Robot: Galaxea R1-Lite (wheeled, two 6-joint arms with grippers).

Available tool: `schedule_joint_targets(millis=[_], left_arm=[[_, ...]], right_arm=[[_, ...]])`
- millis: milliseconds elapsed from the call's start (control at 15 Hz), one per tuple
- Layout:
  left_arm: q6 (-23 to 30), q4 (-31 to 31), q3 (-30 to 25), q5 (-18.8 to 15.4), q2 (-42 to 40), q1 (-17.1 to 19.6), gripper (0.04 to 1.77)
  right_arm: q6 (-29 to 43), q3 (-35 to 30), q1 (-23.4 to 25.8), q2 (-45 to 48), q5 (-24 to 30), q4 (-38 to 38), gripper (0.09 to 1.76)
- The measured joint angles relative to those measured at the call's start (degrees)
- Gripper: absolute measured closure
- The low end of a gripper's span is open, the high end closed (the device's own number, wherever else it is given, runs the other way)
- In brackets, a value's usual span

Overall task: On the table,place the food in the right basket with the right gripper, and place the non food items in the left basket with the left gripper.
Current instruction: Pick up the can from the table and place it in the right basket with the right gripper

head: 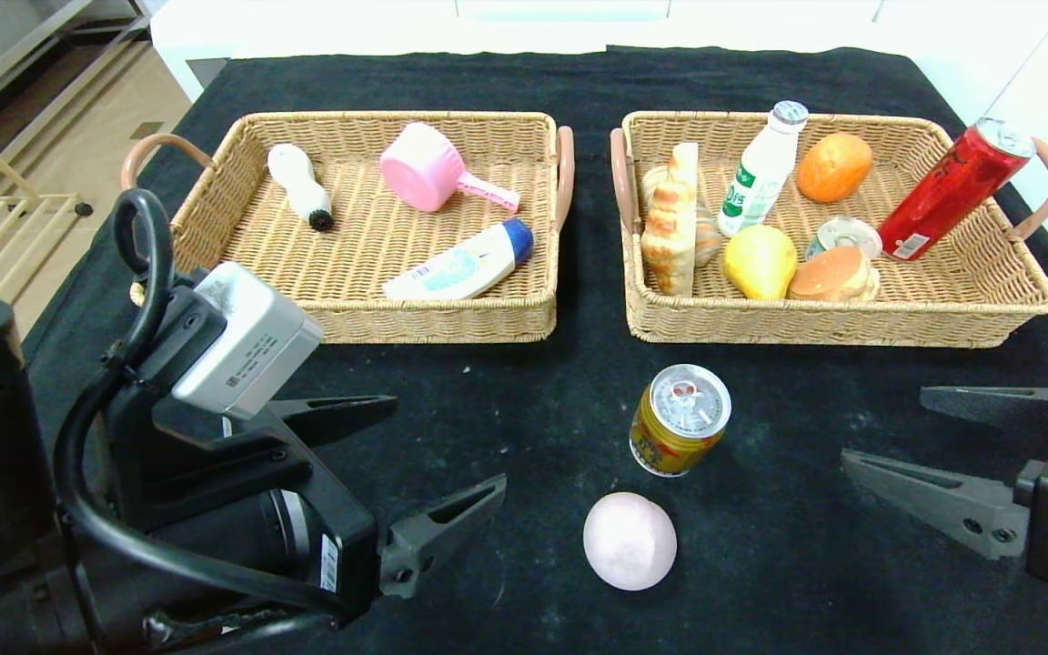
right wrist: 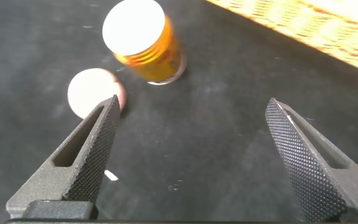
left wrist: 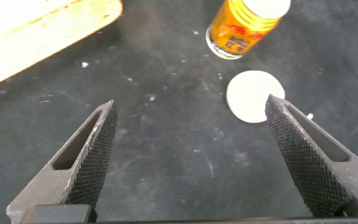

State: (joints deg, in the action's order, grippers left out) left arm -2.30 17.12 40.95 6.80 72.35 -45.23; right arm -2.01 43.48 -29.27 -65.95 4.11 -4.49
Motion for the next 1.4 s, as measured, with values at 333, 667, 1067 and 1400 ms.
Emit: schedule_joint_targets(millis=[333,667,1067,1400], left_arm=[[-0.26,0.61,0.2,0.0,-0.02,0.9,0.09],[-1.17,0.71,0.39,-0.09,-0.46,1.54,0.09],[-1.74,0.72,0.69,-0.09,-2.32,1.79,0.09],[-1.9,0.61,1.06,-0.09,-3.67,1.85,0.09]], right_arm=[[7.39,11.8,-12.4,-6.57,-20.09,8.39,0.14],[13.62,20.21,-20.22,-15.77,-31.5,10.41,0.14],[22.8,26.33,-24.31,-23.66,-40.66,10.35,0.14],[25.58,28.78,-25.42,-28.56,-43.35,10.26,0.14]])
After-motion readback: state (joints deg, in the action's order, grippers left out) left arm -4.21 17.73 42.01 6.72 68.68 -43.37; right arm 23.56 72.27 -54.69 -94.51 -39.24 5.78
